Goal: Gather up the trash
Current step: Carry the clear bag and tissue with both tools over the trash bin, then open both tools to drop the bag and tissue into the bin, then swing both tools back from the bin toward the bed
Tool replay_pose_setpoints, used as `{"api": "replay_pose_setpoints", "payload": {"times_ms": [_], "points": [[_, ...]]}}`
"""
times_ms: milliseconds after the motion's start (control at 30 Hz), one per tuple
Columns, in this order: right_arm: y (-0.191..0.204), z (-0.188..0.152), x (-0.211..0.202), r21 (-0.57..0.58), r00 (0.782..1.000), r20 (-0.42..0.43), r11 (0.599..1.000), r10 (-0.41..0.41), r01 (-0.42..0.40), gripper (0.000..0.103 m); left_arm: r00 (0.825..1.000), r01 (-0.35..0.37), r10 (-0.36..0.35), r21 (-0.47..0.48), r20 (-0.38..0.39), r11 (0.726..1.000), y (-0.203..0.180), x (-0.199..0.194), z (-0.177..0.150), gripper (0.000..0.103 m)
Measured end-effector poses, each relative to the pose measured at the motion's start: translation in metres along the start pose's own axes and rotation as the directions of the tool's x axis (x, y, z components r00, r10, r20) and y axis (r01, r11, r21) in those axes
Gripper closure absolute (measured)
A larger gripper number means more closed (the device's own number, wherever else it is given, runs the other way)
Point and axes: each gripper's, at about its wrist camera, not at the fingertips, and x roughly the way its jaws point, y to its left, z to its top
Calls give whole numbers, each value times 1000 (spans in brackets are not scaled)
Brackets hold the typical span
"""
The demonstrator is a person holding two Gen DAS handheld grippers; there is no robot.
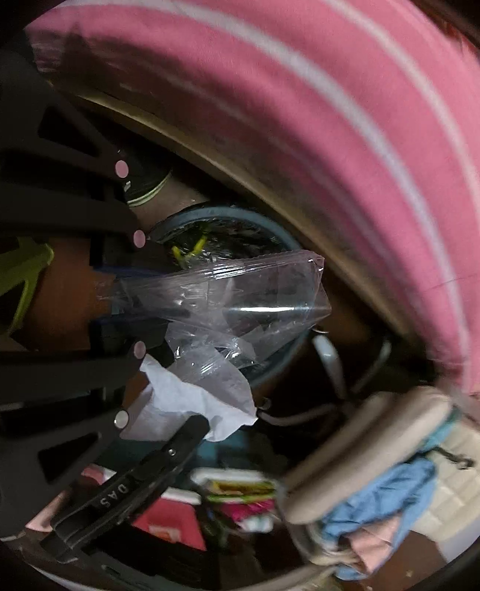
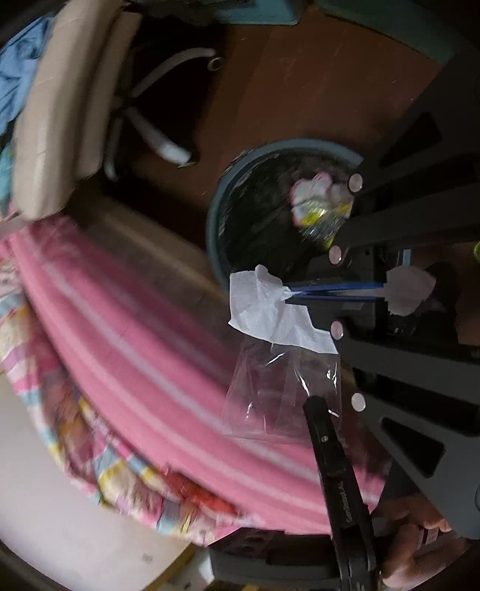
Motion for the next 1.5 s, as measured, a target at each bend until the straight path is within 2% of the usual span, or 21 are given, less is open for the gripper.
{"api": "replay_pose_setpoints", "payload": {"times_ms": [233, 333, 433, 533, 600, 667, 700, 733, 800, 867, 1000, 1167, 1233, 1300, 1367, 1400, 1433, 1500], "points": [[-40, -9, 40, 27, 993, -99, 998, -62, 65, 100, 993, 2, 2, 29, -119, 1000, 2, 56, 5, 87], [-46, -12, 53, 38, 989, -125, 996, -78, 83, 100, 986, 9, -6, 21, -165, 1000, 4, 74, 5, 86], [-51, -16, 63, 44, 984, -150, 993, -98, 106, 98, 983, -4, 4, 2, -184, 1000, 7, 86, 5, 84], [-53, -17, 68, 40, 980, -164, 992, -112, 121, 98, 985, -5, 1, -19, -172, 1000, 8, 85, 9, 80], [-57, -18, 65, 42, 979, -161, 990, -125, 133, 92, 987, 5, -10, -34, -160, 999, 9, 82, 9, 71], [-58, -18, 67, 47, 979, -157, 989, -132, 141, 75, 990, 8, -13, -39, -142, 999, 9, 78, 9, 61], [-59, -18, 64, 48, 978, -153, 988, -138, 147, 73, 991, 9, -15, -43, -134, 999, 10, 76, 9, 56], [-60, -18, 62, 48, 978, -149, 987, -144, 153, 68, 992, 13, -19, -49, -123, 999, 11, 73, 10, 53], [-59, -18, 59, 46, 978, -140, 986, -151, 159, 62, 995, 9, -16, -70, -96, 998, 14, 64, 11, 39], [-55, -17, 51, 42, 980, -122, 985, -158, 164, 55, 998, 8, -14, -99, -66, 995, 17, 55, 12, 33], [-43, -13, 31, 41, 986, -79, 988, -147, 151, 48, 1000, 22, -23, -188, -3, 982, 29, 29, 15, 21], [-13, -6, 0, 36, 995, 6, 994, -99, 99, 24, 995, 47, -21, -264, 101, 963, 41, -15, 10, 18], [7, -2, -14, 13, 997, 40, 998, -69, 69, 20, 989, 62, -22, -275, 148, 959, 42, -35, 8, 17], [29, 3, -26, -18, 997, 64, 999, -41, 43, 17, 978, 83, -24, -282, 206, 956, 45, -57, 4, 15], [50, 9, -39, -55, 996, 93, 998, -9, 14, 16, 960, 112, -27, -293, 279, 949, 50, -85, -2, 15], [72, 14, -53, -98, 991, 130, 995, 24, -12, 16, 949, 129, -30, -300, 314, 945, 54, -97, -5, 15], [80, 15, -57, -112, 989, 142, 993, 35, -19, 15, 928, 163, -39, -310, 369, 937, 60, -117, -10, 15], [111, 18, -76, -170, 979, 188, 984, 84, -52, 14, 902, 204, -45, -331, 430, 921, 70, -140, -17, 14]]}}
